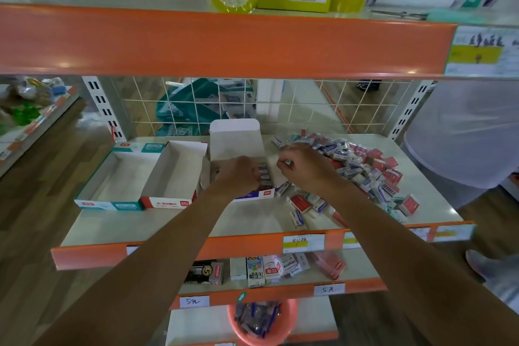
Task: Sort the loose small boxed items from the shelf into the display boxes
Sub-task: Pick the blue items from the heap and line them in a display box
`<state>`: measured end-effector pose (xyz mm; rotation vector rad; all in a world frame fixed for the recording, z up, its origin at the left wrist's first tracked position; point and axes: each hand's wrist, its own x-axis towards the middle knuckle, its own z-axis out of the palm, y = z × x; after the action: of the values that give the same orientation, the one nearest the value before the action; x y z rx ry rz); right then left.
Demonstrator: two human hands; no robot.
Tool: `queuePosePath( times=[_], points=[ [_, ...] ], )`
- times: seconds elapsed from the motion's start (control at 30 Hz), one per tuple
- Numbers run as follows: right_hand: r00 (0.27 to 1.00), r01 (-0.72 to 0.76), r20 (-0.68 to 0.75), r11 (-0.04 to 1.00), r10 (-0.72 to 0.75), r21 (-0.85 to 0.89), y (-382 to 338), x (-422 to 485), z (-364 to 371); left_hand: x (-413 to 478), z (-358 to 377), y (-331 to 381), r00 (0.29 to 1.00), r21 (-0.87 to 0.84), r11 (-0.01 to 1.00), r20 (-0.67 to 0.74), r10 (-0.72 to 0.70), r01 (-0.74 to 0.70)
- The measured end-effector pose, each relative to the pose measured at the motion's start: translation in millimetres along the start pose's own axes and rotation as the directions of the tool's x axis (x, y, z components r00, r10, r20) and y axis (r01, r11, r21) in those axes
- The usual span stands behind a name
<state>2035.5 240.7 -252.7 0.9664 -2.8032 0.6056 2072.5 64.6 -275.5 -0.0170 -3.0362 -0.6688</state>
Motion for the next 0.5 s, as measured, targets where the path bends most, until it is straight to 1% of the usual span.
queuePosePath(
  times=[0.1,0.27,0.5],
  points=[
    [1.0,0.0,-0.004,1.0,0.0,0.0,-1.2,-1.9,-1.2,-1.7,3.9,-3.7,0.999,-0.017,1.0,-0.031,0.006,-0.007],
    [1.0,-0.017,-0.008,1.0,0.017,-0.009,-4.9,-4.8,-6.1,-0.3,5.5,-6.6,0.999,-0.058,0.998,-0.031,-0.009,0.007],
    [0.999,-0.008,-0.032,1.0,0.008,-0.013,-4.1,-11.7,-8.9,0.6,8.7,-7.3,0.998,-0.066,0.997,-0.032,-0.047,0.045]
  ],
)
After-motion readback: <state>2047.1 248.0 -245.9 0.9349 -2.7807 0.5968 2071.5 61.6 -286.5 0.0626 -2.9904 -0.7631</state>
